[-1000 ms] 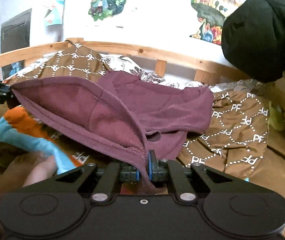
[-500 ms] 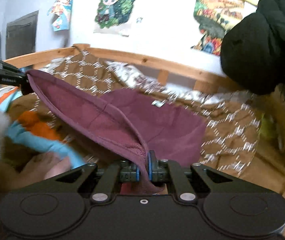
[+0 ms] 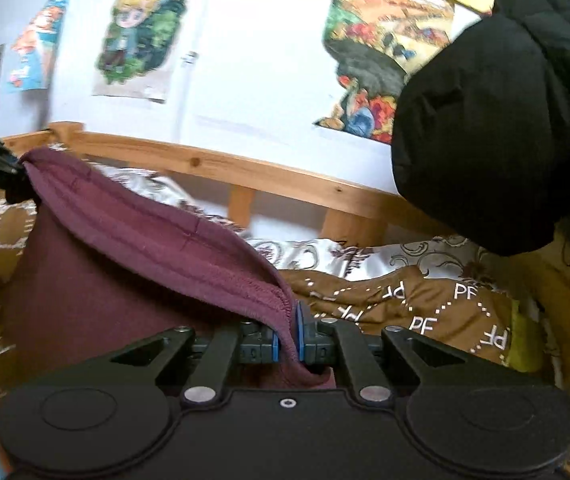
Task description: Fold small clothes
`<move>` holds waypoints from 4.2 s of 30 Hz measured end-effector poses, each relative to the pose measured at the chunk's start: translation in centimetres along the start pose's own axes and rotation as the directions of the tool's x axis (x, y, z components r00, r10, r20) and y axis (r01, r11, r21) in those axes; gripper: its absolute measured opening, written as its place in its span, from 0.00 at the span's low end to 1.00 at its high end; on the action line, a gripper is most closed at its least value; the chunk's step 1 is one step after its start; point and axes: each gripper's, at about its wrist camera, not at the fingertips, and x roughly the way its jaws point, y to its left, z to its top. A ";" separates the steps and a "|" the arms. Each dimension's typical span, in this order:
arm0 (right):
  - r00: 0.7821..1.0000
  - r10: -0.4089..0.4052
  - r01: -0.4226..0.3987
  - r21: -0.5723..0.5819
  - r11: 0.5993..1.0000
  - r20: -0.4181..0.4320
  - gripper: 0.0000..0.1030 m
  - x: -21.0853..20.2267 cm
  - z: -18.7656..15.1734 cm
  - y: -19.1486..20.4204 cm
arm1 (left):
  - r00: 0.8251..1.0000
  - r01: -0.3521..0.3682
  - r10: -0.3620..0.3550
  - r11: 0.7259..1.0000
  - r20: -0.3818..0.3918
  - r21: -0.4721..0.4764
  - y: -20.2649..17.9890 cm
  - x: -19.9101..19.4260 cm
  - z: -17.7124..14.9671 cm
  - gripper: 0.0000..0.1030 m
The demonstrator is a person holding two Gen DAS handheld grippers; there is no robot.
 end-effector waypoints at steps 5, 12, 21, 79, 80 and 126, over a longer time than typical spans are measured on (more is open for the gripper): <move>0.997 -0.005 0.010 0.071 0.997 -0.072 0.08 6.9 -1.4 -0.5 | 0.996 0.020 -0.024 0.999 -0.084 -0.044 -0.2 6.5 -0.7 0.05; 0.986 0.033 -0.011 0.137 0.990 -0.161 0.17 13.0 -3.4 -1.0 | 0.974 0.059 -0.088 0.989 -0.209 -0.137 -0.2 12.4 -3.1 0.06; 0.982 0.071 -0.021 0.276 0.961 -0.174 0.45 15.3 -4.5 -3.4 | 0.961 0.099 -0.151 0.970 -0.231 -0.223 1.1 14.1 -4.0 0.52; 0.999 -0.041 0.040 0.124 0.991 0.009 0.97 12.0 -7.5 -2.5 | 0.966 -0.150 0.063 0.926 -0.249 -0.348 0.4 16.7 -2.6 1.00; 0.998 -0.068 0.068 0.142 0.987 -0.006 0.97 12.2 -7.7 -3.0 | 0.963 -0.172 0.082 0.920 -0.258 -0.352 0.5 17.1 -2.6 1.00; 0.994 -0.101 0.103 0.067 0.992 -0.041 0.99 7.8 -6.8 5.4 | 0.950 0.071 -0.181 0.918 -0.254 -0.389 0.9 1.5 -14.2 0.99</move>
